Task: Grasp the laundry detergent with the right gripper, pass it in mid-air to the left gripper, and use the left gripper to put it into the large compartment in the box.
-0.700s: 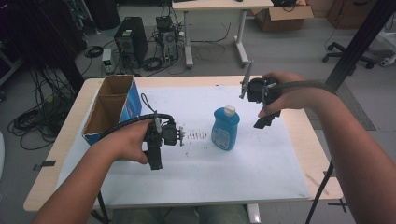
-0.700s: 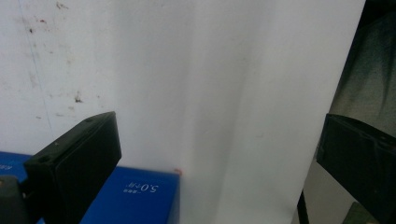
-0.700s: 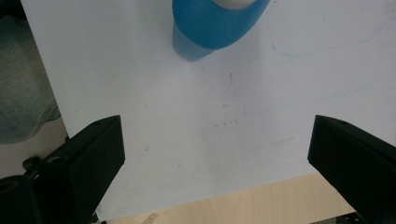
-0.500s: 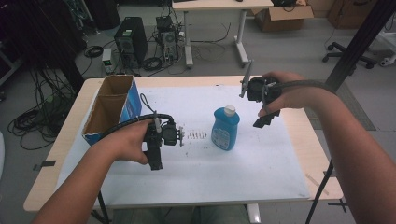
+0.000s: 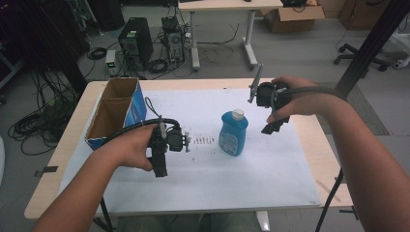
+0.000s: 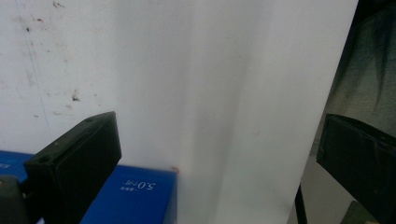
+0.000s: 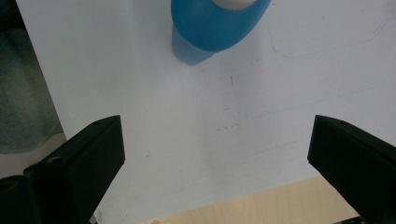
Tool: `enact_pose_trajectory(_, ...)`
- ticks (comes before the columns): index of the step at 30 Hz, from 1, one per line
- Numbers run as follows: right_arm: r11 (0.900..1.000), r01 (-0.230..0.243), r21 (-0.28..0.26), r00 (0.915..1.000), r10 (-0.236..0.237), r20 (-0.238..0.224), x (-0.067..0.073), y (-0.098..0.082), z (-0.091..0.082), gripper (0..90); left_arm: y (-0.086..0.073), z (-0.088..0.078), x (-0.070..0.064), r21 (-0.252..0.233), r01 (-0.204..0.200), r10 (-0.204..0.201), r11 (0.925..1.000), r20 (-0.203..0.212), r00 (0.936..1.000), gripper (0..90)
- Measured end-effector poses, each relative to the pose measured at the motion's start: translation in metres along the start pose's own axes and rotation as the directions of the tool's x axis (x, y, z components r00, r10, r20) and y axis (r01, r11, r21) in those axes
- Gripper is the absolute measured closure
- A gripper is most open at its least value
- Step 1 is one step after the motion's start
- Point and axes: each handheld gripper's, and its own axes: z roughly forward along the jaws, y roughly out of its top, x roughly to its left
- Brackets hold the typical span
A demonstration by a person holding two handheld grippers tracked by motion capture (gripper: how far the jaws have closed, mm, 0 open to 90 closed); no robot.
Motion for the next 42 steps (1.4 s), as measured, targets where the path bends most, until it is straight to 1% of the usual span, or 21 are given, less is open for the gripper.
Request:
enact_pose_trajectory(4, 1.000, -0.004, -0.004, 1.0000, 0.004, 0.002, 0.000, -0.002, 0.001, 4.0, -0.001, -0.001, 0.000, 0.004, -0.005, 0.005, 1.0000, -0.006, 1.0000, 0.2)
enact_pose_trajectory(8, 1.000, -0.012, -0.004, 0.9999, 0.012, 0.001, 0.002, -0.005, 0.002, 4.0, -0.001, -0.002, -0.001, 0.001, -0.002, 0.002, 1.0000, -0.003, 1.0000, 0.2)
enact_pose_trajectory(11, 1.000, -0.019, -0.013, 0.9998, 0.019, -0.002, 0.003, -0.007, 0.005, 4.1, 0.001, -0.002, -0.002, 0.003, -0.006, 0.006, 1.0000, -0.002, 1.0000, 0.2)
enact_pose_trajectory(14, 1.000, -0.029, -0.010, 0.9996, 0.029, -0.003, 0.004, -0.011, 0.008, 4.0, 0.001, -0.003, -0.002, 0.003, -0.012, 0.012, 0.9999, -0.003, 0.9999, 0.2)
enact_pose_trajectory(17, 0.999, -0.033, -0.023, 0.9994, 0.033, -0.006, 0.004, -0.014, 0.011, 4.0, 0.001, -0.003, -0.003, 0.004, -0.010, 0.010, 0.9999, -0.005, 0.9999, 0.2)
enact_pose_trajectory(18, 0.999, -0.042, -0.028, 0.9991, 0.041, -0.010, 0.005, -0.015, 0.013, 4.0, 0.001, -0.004, -0.003, 0.007, -0.011, 0.011, 0.9999, -0.003, 0.9999, 0.2)
enact_pose_trajectory(21, 0.998, -0.047, -0.043, 0.9988, 0.046, -0.017, 0.007, -0.018, 0.019, 4.1, 0.000, -0.005, -0.004, 0.002, -0.013, 0.013, 0.9999, -0.008, 0.9999, 0.2)
enact_pose_trajectory(24, 0.997, -0.059, -0.046, 0.9980, 0.058, -0.023, 0.008, -0.022, 0.025, 4.1, -0.001, -0.006, -0.004, 0.003, -0.015, 0.015, 0.9999, -0.008, 0.9999, 0.2)
enact_pose_trajectory(25, 0.997, -0.064, -0.050, 0.9978, 0.063, -0.022, 0.009, -0.023, 0.027, 4.1, -0.002, -0.006, -0.005, -0.001, -0.008, 0.008, 1.0000, -0.005, 1.0000, 0.2)
enact_pose_trajectory(26, 0.996, -0.069, -0.056, 0.9975, 0.068, -0.022, 0.009, -0.024, 0.029, 4.1, -0.002, -0.007, -0.005, 0.001, -0.014, 0.014, 0.9999, -0.006, 0.9999, 0.2)
enact_pose_trajectory(31, 0.989, -0.104, -0.101, 0.9944, 0.102, -0.028, 0.013, -0.030, 0.038, 4.3, -0.003, -0.010, -0.006, -0.005, -0.017, 0.017, 0.9998, -0.010, 0.9998, 0.2)
enact_pose_trajectory(34, 0.986, -0.121, -0.118, 0.9926, 0.119, -0.027, 0.016, -0.033, 0.043, 4.3, -0.002, -0.011, -0.006, -0.012, -0.020, 0.020, 0.9997, -0.007, 0.9998, 0.2)
enact_pose_trajectory(38, 0.980, -0.136, -0.142, 0.9906, 0.134, -0.027, 0.018, -0.035, 0.048, 4.3, -0.002, -0.013, -0.007, -0.021, -0.024, 0.024, 0.9995, -0.008, 0.9997, 0.2)
enact_pose_trajectory(42, 0.973, -0.150, -0.176, 0.9886, 0.149, -0.023, 0.020, -0.035, 0.055, 4.3, -0.002, -0.013, -0.006, -0.025, -0.028, 0.028, 0.9993, 0.002, 0.9996, 0.2)
